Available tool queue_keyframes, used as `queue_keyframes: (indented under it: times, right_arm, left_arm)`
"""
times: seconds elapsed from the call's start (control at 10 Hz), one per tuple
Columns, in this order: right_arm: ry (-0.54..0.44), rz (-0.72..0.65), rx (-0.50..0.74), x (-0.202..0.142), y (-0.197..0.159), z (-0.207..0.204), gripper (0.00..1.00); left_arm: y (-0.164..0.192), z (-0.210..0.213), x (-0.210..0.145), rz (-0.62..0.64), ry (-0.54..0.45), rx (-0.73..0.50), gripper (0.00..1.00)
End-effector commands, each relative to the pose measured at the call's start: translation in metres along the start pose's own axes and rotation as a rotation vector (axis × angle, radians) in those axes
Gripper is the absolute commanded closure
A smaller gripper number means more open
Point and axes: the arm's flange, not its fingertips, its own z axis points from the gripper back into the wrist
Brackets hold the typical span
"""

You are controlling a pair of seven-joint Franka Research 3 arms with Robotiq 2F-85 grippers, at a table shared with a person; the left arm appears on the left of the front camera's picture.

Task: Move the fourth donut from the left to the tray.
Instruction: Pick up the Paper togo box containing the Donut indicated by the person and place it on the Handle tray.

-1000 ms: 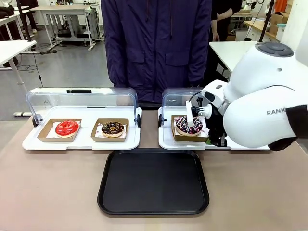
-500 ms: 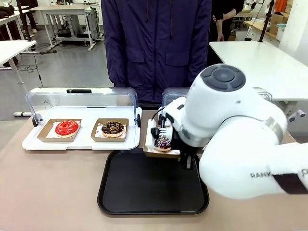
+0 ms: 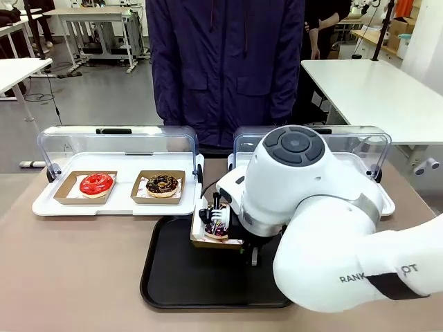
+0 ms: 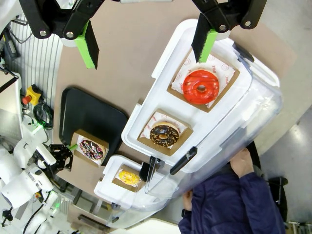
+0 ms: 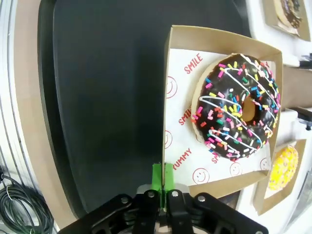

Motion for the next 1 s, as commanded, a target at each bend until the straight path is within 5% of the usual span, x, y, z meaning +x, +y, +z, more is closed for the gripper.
queue_keyframes:
  times: [0.0,0.8,0.9]
  right_arm:
    - [-0.021,0.009,-0.008,-0.025,0.031,-0.018,0.98]
    - [-0.011,0.027,0.043,-0.032,0.047,-0.039,0.98]
    - [-0.010,0.026,0.037,-0.033,0.047,-0.037,0.41]
  left_arm:
    - [-0.003,-0.001,0.000,-0.009,-0.009,-0.001,0.00]
    - [-0.003,-0.001,0.000,-0.009,-0.009,-0.001,0.00]
    - [-0.003,-0.001,0.000,-0.009,-0.009,-0.001,0.00]
